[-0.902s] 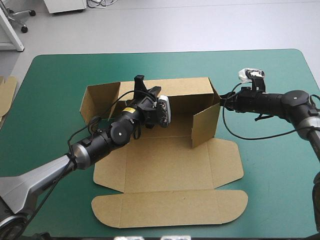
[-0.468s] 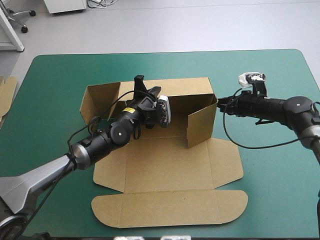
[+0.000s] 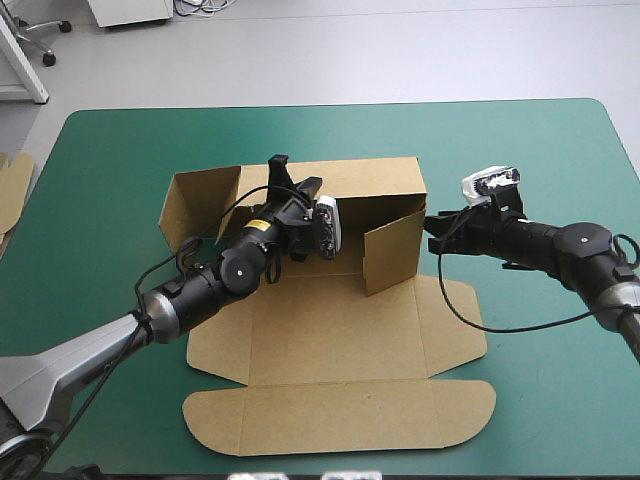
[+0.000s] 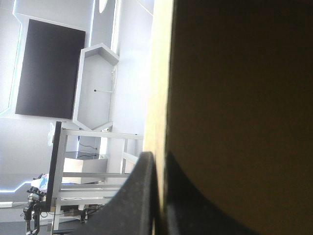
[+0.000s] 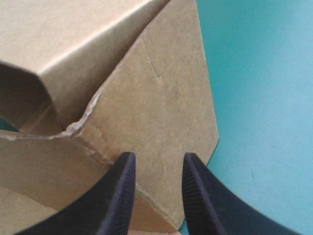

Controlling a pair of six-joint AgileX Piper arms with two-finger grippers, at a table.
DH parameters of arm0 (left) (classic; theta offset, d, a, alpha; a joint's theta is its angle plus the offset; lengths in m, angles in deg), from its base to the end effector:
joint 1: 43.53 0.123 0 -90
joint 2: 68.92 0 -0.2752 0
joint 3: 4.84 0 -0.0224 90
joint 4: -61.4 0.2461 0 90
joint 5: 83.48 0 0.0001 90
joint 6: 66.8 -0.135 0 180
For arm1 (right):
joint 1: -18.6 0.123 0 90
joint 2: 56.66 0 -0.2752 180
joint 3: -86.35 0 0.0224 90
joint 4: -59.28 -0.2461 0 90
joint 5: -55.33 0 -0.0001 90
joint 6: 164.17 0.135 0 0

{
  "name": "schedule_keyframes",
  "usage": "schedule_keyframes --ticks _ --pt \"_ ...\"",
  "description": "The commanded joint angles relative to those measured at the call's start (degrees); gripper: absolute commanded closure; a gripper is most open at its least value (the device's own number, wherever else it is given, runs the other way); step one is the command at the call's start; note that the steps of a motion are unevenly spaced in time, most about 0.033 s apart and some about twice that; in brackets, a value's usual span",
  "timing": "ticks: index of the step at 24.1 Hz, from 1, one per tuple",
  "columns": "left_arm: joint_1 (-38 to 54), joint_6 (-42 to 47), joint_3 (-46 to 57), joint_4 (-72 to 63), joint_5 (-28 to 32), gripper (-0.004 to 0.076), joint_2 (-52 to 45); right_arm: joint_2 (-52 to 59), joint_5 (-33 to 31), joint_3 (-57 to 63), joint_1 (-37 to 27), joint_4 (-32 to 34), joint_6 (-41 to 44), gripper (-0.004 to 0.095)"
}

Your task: Fold the box

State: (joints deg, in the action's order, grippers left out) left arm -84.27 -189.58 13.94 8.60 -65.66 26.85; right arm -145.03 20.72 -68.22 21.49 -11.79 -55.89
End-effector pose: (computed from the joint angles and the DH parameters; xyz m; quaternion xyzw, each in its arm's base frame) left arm 0.3155 -0.2284 0.2842 0.6042 0.4985 0.2551 0.5668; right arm 0.3139 0.0885 0.2517 -0.1799 0.8473 0.2443 0.4359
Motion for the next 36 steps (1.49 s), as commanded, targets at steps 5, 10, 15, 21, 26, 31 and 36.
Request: schedule_keyframes --ticks 5,10,15,21,26,31,36 --pt "-0.3 0.1 -0.7 -1.9 0.3 0.0738 -2.1 4.9 1.9 0.9 0.4 -2.5 -4.6 0.0603" --pt "-0.3 0.1 -0.7 -1.9 0.3 0.0738 -1.8 5.0 1.2 0.9 0.4 -2.1 -5.8 0.0603" --pt "-0.3 0.1 -0.7 -1.9 0.0 0.0738 -1.4 5.6 0.0 0.9 0.4 -1.4 -7.9 0.0603" --pt "-0.3 0.3 -0.7 -0.8 0.2 0.0738 -1.4 5.3 -0.4 0.9 0.4 -0.9 -14.0 0.0581" --pt "-0.3 0.3 -0.7 -0.8 0.2 0.0738 -1.4 5.2 0.7 0.9 0.4 -2.9 -17.1 0.0318" --pt "-0.4 0.3 -0.7 -0.9 0.2 0.0738 -1.4 4.4 0.3 0.9 0.4 -4.1 -16.6 0.0307" --pt "-0.4 0.3 -0.7 -1.1 0.2 0.0738 -1.4 6.3 -0.1 0.8 0.4 -3.9 -15.2 0.0321"
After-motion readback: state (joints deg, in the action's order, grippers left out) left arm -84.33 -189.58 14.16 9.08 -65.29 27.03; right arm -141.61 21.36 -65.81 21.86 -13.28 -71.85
